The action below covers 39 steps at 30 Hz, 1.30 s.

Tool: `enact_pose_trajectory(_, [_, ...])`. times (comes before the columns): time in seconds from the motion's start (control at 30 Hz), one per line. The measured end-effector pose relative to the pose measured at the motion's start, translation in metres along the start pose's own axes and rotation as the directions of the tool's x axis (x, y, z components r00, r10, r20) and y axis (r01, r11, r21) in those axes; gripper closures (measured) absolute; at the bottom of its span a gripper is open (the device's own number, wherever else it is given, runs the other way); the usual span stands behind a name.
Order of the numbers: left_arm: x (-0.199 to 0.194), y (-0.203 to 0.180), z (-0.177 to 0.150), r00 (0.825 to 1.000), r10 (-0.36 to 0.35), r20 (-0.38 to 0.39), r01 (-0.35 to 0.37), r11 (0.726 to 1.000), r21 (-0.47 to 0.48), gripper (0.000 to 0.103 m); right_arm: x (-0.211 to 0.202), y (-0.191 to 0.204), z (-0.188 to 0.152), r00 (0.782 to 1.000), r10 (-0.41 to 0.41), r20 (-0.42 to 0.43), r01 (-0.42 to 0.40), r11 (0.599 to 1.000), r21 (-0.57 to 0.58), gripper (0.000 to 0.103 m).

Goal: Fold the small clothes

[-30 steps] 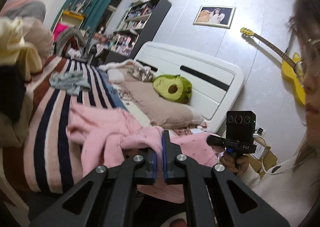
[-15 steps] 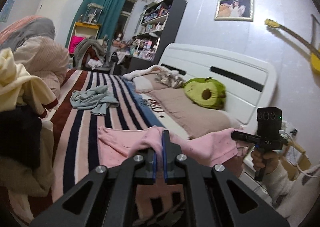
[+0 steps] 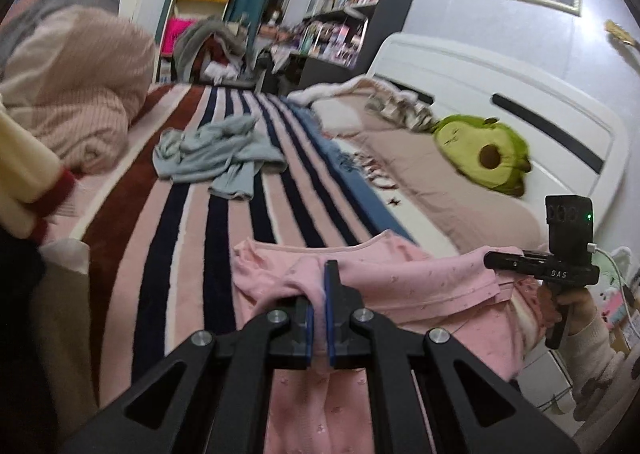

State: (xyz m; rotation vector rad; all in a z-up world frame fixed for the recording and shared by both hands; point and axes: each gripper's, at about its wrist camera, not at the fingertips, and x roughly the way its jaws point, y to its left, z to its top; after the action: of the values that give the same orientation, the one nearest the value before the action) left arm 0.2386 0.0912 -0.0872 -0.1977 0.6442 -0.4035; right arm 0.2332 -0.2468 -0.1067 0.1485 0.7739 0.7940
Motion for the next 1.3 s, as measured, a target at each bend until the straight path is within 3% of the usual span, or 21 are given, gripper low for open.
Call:
enact_pose_trajectory(0.33, [0.089, 0.031, 0.015, 0.988, 0.038, -0.149, -0.033, 0.999, 0.038, 0.099, 0.056, -0.058, 0.018, 0.991, -0.019, -0.133, 0.029, 0.997, 0.068, 0.100])
enact_pose_trajectory(0.43, [0.103, 0.037, 0.012, 0.981, 0.034, -0.193, -0.028, 0.999, 0.031, 0.098, 0.064, -0.068, 0.016, 0.986, 0.009, -0.167, 0.008, 0.995, 0.101, 0.081])
enact_pose_trajectory(0.47, [0.105, 0.039, 0.010, 0.979, 0.025, -0.204, -0.021, 1.000, 0.022, 0.097, 0.065, -0.070, 0.014, 0.984, 0.028, -0.177, -0.008, 0.994, 0.113, 0.070])
enact_pose_trajectory(0.5, [0.106, 0.042, 0.009, 0.976, 0.001, -0.217, -0.001, 1.000, 0.001, 0.094, 0.066, -0.072, 0.013, 0.982, 0.043, -0.183, -0.020, 0.992, 0.124, 0.062])
enact_pose_trajectory(0.57, [0.105, 0.045, 0.008, 0.974, -0.042, -0.225, 0.035, 0.999, -0.036, 0.074, 0.063, -0.075, 0.009, 0.980, 0.045, -0.192, -0.018, 0.991, 0.136, 0.055])
enact_pose_trajectory(0.6, [0.101, 0.046, 0.007, 0.973, -0.048, -0.225, 0.039, 0.998, -0.043, 0.054, 0.060, -0.076, 0.009, 0.980, 0.028, -0.195, -0.002, 0.991, 0.132, 0.051])
enact_pose_trajectory(0.63, [0.097, 0.044, 0.007, 0.974, -0.026, -0.226, 0.021, 1.000, -0.022, 0.046, 0.056, -0.076, 0.008, 0.980, 0.016, -0.200, 0.010, 0.992, 0.127, 0.049])
enact_pose_trajectory(0.7, [0.081, 0.034, 0.005, 0.974, 0.011, -0.225, 0.003, 0.998, 0.061, 0.047, 0.042, -0.076, 0.007, 0.979, -0.011, -0.203, 0.035, 0.993, 0.115, 0.045])
enact_pose_trajectory(0.83, [0.050, 0.031, 0.004, 0.980, 0.037, -0.195, -0.025, 0.998, 0.061, 0.047, 0.010, -0.063, 0.008, 0.976, -0.129, -0.176, 0.137, 0.990, 0.037, 0.044])
enact_pose_trajectory(0.9, [0.039, 0.022, 0.004, 0.982, 0.042, -0.182, -0.027, 0.996, 0.084, 0.047, -0.004, -0.053, 0.010, 0.982, -0.140, -0.131, 0.141, 0.990, 0.005, 0.043])
enact_pose_trajectory(0.97, [0.037, 0.012, 0.002, 0.982, 0.018, -0.186, 0.001, 0.995, 0.098, 0.047, -0.010, -0.039, 0.012, 0.989, -0.106, -0.102, 0.104, 0.994, -0.019, 0.048])
enact_pose_trajectory(1.07, [0.051, -0.015, -0.012, 0.964, -0.043, -0.261, 0.078, 0.989, 0.124, 0.065, 0.005, -0.013, 0.009, 0.989, -0.033, -0.142, 0.021, 0.996, -0.087, 0.075])
enact_pose_trajectory(1.17, [0.071, -0.032, -0.030, 0.936, -0.036, -0.350, 0.107, 0.977, 0.185, 0.079, 0.038, 0.000, -0.005, 0.963, 0.023, -0.267, -0.055, 0.992, -0.112, 0.092])
enact_pose_trajectory(1.3, [0.096, -0.031, -0.045, 0.898, 0.049, -0.437, 0.067, 0.967, 0.245, 0.084, 0.075, -0.011, -0.021, 0.919, -0.029, -0.394, -0.017, 0.993, -0.113, 0.095])
